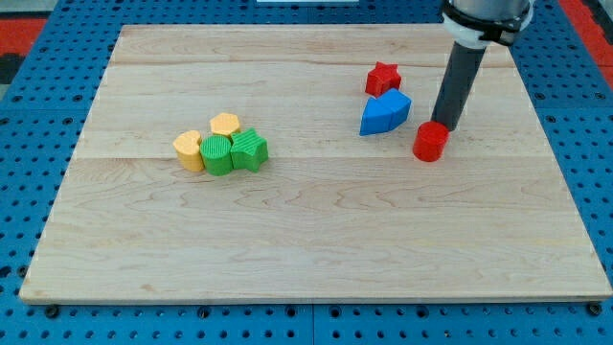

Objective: Slide the blue blocks towards the green blocks

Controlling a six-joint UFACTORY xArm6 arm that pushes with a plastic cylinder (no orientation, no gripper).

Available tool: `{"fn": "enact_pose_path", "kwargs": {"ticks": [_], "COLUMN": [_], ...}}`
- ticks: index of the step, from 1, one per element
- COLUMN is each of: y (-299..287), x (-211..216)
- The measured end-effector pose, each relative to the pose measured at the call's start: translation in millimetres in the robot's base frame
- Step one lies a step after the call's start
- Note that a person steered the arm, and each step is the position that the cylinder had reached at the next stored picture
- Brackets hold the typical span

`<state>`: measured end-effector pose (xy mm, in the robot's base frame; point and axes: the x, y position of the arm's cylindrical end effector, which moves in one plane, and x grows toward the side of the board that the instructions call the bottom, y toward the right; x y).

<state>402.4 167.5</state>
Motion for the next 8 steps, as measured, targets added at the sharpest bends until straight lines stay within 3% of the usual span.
{"fn": "enact_pose_path", "kwargs": {"ticks": [6, 8], "y": [22.3, -11.5], "x": [-36.8, -62.8]}}
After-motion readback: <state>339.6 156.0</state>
